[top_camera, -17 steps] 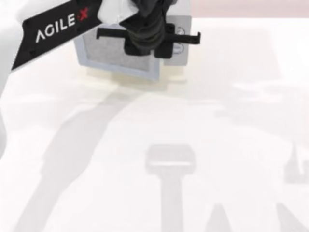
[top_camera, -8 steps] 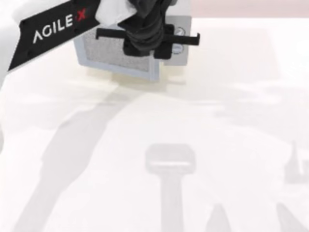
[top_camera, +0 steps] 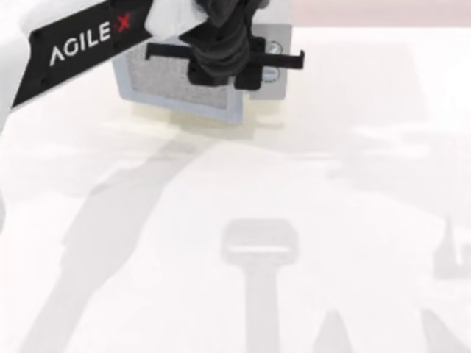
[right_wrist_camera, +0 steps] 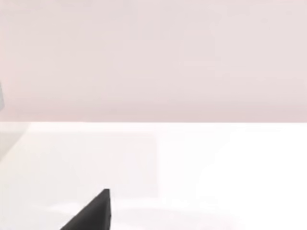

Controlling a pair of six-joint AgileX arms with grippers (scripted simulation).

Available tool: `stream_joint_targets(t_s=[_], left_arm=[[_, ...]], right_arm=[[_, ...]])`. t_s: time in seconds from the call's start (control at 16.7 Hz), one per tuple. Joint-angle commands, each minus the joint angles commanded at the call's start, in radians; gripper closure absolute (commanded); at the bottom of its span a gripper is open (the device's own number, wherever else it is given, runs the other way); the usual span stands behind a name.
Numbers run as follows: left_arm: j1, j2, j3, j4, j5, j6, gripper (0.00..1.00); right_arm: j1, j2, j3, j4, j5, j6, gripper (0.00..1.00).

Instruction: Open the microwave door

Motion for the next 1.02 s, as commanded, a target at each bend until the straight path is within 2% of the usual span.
stream_joint_targets(t_s=[0.66,1.02], left_arm=[[-0.006,-0.001,-0.003,0.003,0.007,-0.001,1.0],[0.014,-0.083,-0.128,0.06,0.05,0.094,1.0]], right_arm=[[0.0,0.0,0.0,0.0,0.0,0.0,0.0],[0.0,0.0,0.0,0.0,0.0,0.0,0.0]])
